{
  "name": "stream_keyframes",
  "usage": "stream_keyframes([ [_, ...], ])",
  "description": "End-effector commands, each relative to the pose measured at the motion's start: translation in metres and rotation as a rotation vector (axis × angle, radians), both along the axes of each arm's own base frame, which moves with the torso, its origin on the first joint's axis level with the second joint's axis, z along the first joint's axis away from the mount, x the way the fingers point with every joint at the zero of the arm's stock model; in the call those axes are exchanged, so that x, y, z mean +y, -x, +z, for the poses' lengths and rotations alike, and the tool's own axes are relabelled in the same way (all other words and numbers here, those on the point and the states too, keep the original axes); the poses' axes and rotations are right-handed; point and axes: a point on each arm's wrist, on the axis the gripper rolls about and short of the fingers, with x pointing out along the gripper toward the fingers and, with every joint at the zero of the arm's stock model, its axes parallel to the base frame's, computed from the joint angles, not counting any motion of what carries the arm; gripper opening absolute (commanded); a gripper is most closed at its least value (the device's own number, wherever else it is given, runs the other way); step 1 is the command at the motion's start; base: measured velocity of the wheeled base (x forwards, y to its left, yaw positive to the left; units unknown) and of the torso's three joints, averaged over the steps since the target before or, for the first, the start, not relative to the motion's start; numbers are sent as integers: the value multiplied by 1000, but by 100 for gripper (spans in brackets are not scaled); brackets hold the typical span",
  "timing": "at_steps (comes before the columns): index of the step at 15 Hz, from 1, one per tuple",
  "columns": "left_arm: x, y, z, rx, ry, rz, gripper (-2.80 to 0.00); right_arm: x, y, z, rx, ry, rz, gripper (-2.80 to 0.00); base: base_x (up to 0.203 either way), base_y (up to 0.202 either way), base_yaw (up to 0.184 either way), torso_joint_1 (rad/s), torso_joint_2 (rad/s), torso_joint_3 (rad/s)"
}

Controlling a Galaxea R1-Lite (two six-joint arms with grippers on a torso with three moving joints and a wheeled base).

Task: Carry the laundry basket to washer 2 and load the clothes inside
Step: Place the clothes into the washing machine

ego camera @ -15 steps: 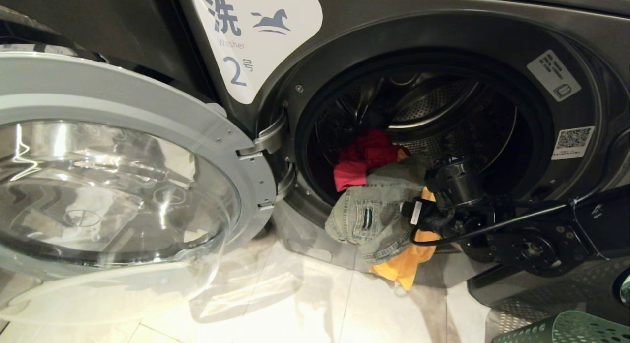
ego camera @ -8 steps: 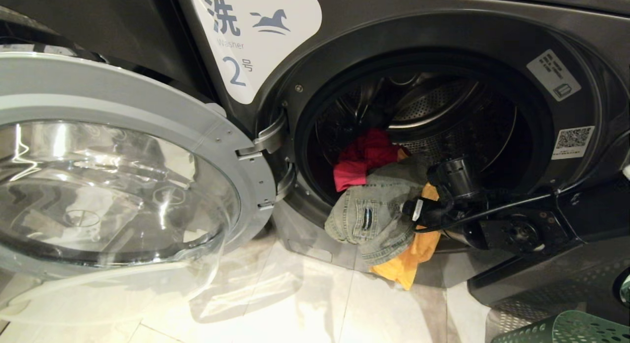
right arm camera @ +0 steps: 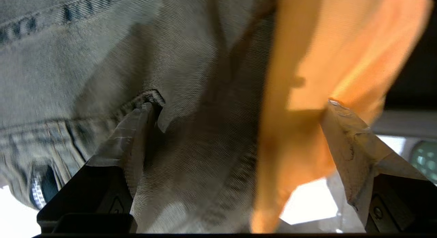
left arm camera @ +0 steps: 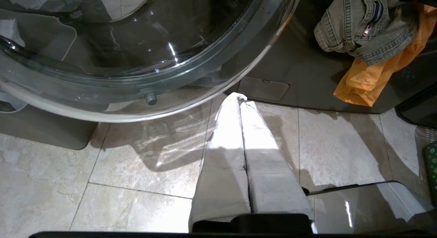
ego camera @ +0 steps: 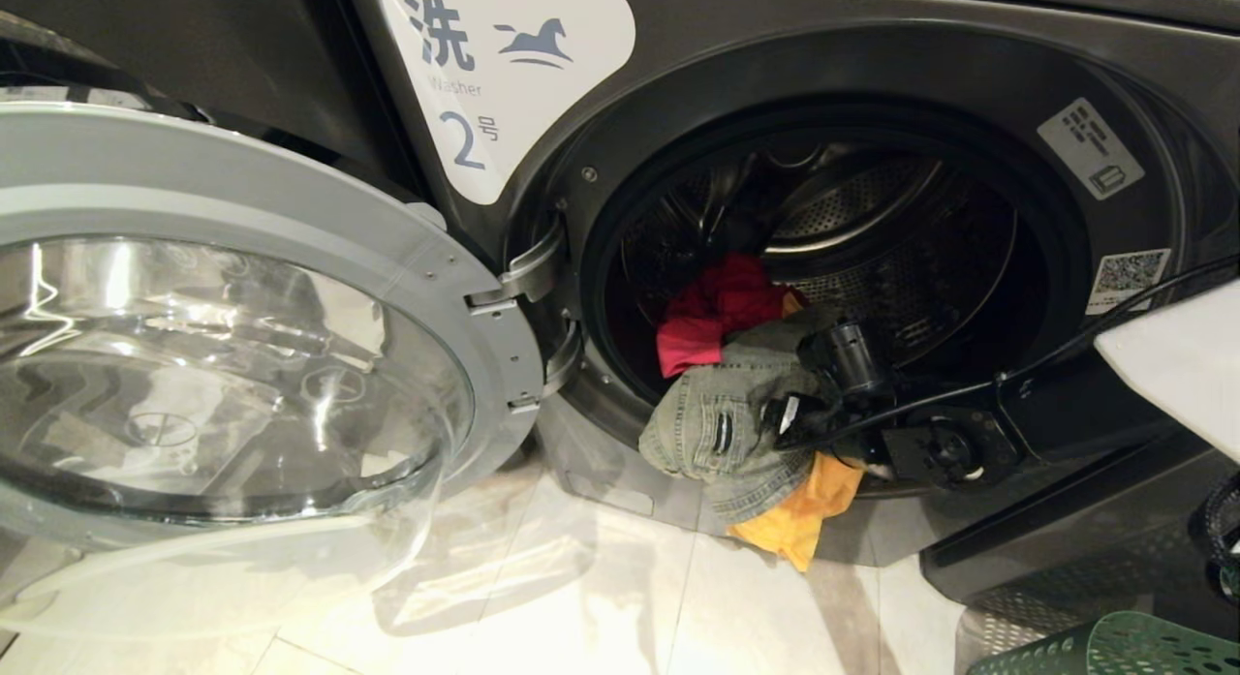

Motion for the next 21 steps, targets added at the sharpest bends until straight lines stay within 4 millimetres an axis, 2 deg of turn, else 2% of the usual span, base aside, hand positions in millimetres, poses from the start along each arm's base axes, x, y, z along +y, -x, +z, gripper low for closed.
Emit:
stream_keyframes([
  [1, -1, 0, 0, 1, 0, 37, -280, 5, -12, -13, 13, 4, -4, 0, 0, 0, 0, 0, 0, 0],
  [3, -3, 0, 0, 1, 0, 147, -280, 7, -22, -20, 17, 0, -5, 0, 0, 0, 0, 0, 0, 0],
  [9, -3, 0, 0, 1, 0, 152, -280, 8, -26, -23, 18, 3, -1, 0, 0, 0, 0, 0, 0, 0],
  [18, -3, 0, 0, 1, 0, 151, -280, 4, -22, -1, -12, 7, 4, 0, 0, 0, 0, 0, 0, 0],
  [19, -3, 0, 0, 1, 0, 152, -280, 2, -22, -2, -7, 11, 2, -280, 0, 0, 0, 0, 0, 0],
  [21, -3, 0, 0, 1, 0, 152, -280, -3, -24, -1, -11, 9, -10, -280, 0, 0, 0, 0, 0, 0],
])
